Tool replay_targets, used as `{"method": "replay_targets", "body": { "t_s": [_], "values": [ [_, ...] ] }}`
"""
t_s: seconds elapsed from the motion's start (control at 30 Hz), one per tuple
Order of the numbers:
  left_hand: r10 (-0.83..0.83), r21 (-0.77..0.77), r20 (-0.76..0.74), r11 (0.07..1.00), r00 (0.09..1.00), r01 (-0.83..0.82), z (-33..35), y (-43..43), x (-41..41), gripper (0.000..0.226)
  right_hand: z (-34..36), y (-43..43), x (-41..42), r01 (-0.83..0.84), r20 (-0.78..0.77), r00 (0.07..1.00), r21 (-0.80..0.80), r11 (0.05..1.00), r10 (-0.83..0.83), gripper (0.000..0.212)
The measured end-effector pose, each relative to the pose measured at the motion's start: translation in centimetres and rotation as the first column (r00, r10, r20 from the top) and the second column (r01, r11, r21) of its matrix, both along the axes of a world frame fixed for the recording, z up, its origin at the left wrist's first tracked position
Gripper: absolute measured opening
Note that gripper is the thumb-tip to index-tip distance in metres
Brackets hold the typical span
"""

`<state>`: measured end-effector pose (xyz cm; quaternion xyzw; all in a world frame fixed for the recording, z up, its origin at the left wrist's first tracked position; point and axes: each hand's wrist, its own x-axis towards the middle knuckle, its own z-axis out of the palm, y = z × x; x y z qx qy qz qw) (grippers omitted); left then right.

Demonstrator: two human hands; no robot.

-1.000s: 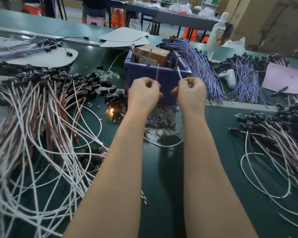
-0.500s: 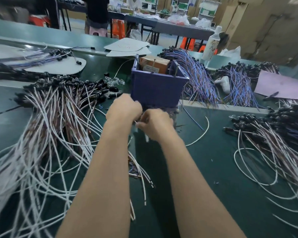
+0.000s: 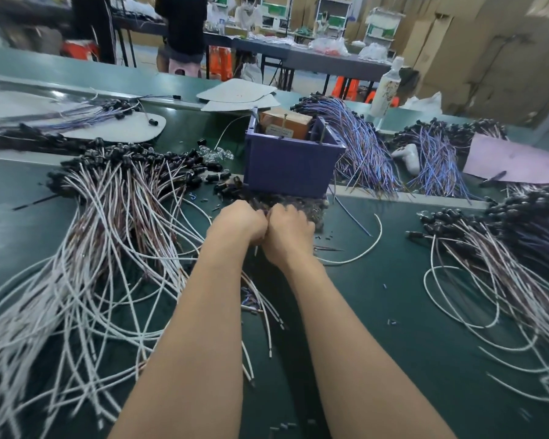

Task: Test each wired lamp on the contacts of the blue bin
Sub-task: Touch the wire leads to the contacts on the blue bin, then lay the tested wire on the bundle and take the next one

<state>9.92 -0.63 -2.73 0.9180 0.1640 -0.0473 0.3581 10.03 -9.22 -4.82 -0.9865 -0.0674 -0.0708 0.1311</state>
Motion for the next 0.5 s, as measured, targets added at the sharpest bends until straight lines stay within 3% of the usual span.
{"method": "replay_targets", "body": {
  "t_s": [0.1, 0.2, 0.27, 0.33, 0.4, 0.5],
  "values": [
    [-0.01, -0.057, 0.164, 0.998, 0.986, 0.02, 1.0, -0.6, 0.3, 0.041, 1.2, -1.0, -0.1, -0.071, 0.057, 0.997, 0.321, 0.944, 0.056, 0.023],
    [0.005, -0.284, 0.428, 0.95, 0.904, 0.129, 3.4, -2.5, 0.7, 0.025, 4.0, -2.7, -0.6, -0.12, 0.113, 0.991, 0.598, 0.792, 0.065, 0.016],
    [0.067, -0.46, 0.505, 0.865, 0.861, 0.202, 5.4, -4.2, 0.9, 0.022, 6.0, -4.9, -1.0, -0.119, 0.154, 0.988, 0.687, 0.717, 0.016, 0.014],
    [0.209, -0.657, 0.521, 0.717, 0.828, 0.232, 7.5, -6.1, 1.2, 0.025, 8.1, -8.1, -2.0, -0.12, 0.193, 0.981, 0.69, 0.714, -0.021, 0.012],
    [0.357, -0.832, 0.456, 0.497, 0.815, 0.247, 9.5, -8.2, 1.5, 0.027, 10.6, -12.0, -3.7, -0.097, 0.235, 0.971, 0.575, 0.812, -0.05, 0.015],
    [0.37, -0.934, 0.347, 0.219, 0.862, 0.282, 11.0, -12.6, 1.8, 0.026, 14.2, -17.8, -7.5, 0.005, 0.295, 0.947, 0.373, 0.928, -0.124, 0.017]
  ]
}}
